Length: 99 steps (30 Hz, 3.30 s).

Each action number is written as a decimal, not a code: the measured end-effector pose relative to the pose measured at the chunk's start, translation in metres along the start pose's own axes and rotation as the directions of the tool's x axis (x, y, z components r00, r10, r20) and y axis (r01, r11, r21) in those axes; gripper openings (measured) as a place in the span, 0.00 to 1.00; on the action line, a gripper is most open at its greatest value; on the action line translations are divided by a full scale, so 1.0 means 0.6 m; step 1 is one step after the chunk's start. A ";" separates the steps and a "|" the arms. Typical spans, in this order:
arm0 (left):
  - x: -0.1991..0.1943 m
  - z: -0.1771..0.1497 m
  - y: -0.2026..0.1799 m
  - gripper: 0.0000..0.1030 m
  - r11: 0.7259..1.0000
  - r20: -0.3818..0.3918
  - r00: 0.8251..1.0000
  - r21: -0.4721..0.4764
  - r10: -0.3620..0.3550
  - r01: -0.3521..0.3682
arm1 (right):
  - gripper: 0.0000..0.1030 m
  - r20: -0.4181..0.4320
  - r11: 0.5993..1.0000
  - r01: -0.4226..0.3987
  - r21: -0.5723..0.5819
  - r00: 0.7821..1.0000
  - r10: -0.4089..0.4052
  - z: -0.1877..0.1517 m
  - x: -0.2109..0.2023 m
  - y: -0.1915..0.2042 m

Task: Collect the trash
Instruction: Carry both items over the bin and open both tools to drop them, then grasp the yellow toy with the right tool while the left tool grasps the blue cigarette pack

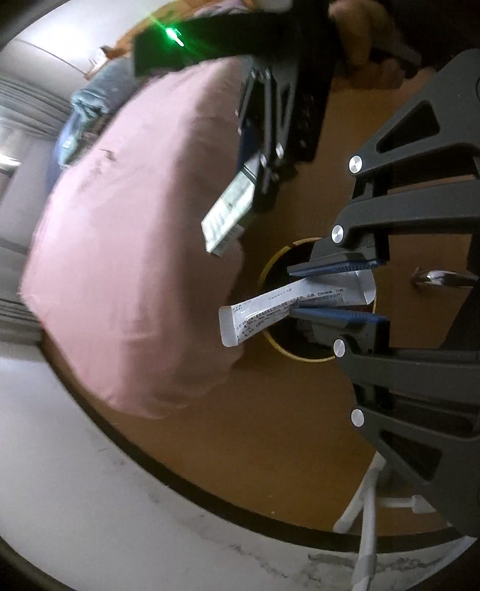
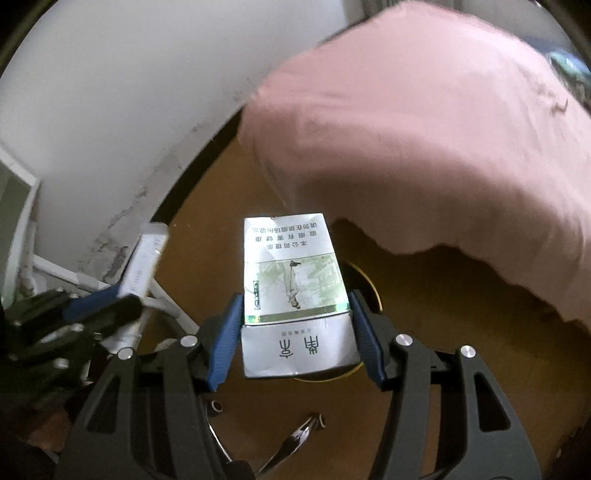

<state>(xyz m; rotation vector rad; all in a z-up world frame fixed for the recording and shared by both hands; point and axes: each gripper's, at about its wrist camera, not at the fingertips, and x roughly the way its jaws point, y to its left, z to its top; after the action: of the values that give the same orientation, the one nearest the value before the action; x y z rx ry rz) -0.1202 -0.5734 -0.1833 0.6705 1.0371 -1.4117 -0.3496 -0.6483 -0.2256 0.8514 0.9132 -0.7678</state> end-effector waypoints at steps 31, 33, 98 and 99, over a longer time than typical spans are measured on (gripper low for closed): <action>0.066 -0.008 0.004 0.63 0.999 -0.051 0.998 -0.020 -0.048 0.047 | 0.78 -0.044 0.999 0.010 0.038 0.999 -0.009 -0.003 0.027 -0.017; 0.011 -0.008 0.004 0.76 0.999 0.000 0.999 -0.012 -0.036 0.036 | 0.81 -0.010 1.000 0.019 0.013 1.000 -0.019 0.000 -0.005 0.002; -0.581 -0.412 0.625 0.93 0.764 -0.017 0.823 -0.362 0.568 -0.534 | 0.13 -0.243 0.357 -0.356 -0.863 0.914 0.324 -0.151 -0.149 0.775; -0.579 -0.409 0.627 0.93 0.764 -0.017 0.821 -0.354 0.571 -0.539 | 0.13 -0.240 0.368 -0.356 -0.859 0.915 0.326 -0.147 -0.150 0.764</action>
<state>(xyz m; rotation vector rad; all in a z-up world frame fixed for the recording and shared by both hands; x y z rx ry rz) 0.2494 -0.1602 -0.0607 0.5806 0.8811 -0.7056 -0.0296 -0.3463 -0.0452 0.0492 0.9546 0.1812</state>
